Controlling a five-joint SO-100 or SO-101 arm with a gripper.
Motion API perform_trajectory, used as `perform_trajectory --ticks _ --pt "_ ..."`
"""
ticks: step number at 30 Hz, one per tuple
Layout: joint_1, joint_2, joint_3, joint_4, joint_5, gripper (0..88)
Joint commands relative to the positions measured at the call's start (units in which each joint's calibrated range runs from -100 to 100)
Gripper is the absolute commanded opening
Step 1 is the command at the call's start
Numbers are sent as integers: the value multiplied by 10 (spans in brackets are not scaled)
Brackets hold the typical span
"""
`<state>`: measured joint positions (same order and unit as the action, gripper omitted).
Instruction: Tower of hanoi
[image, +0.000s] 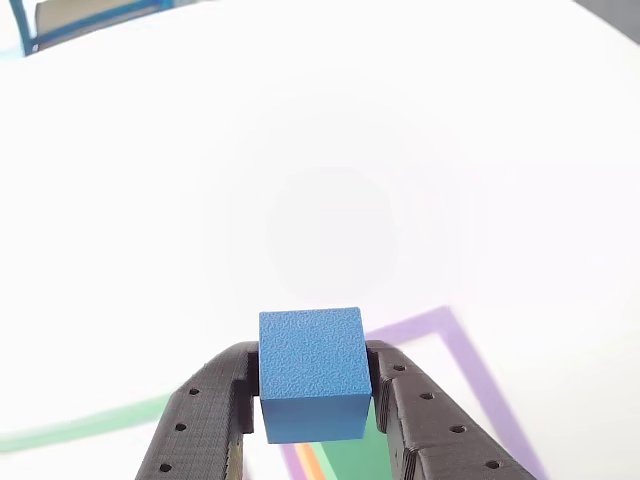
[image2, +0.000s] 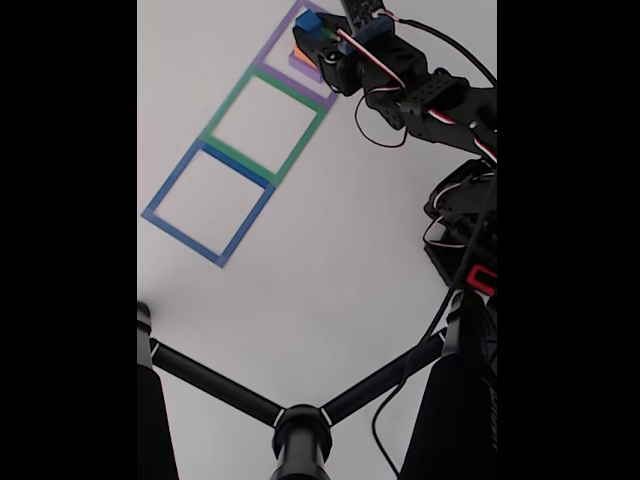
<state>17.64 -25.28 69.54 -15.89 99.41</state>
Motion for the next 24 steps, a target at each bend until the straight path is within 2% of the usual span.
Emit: perform_trajectory --ticks 1,9,15,20,24 --pt "-9 -100 -64 148 6 23" --pt "-17 -197 -277 573 6 24" --pt "-51 -194 -500 836 6 22" --pt "-88 -180 -665 1000 6 21" --pt "-111 -178 -735 1070 6 20"
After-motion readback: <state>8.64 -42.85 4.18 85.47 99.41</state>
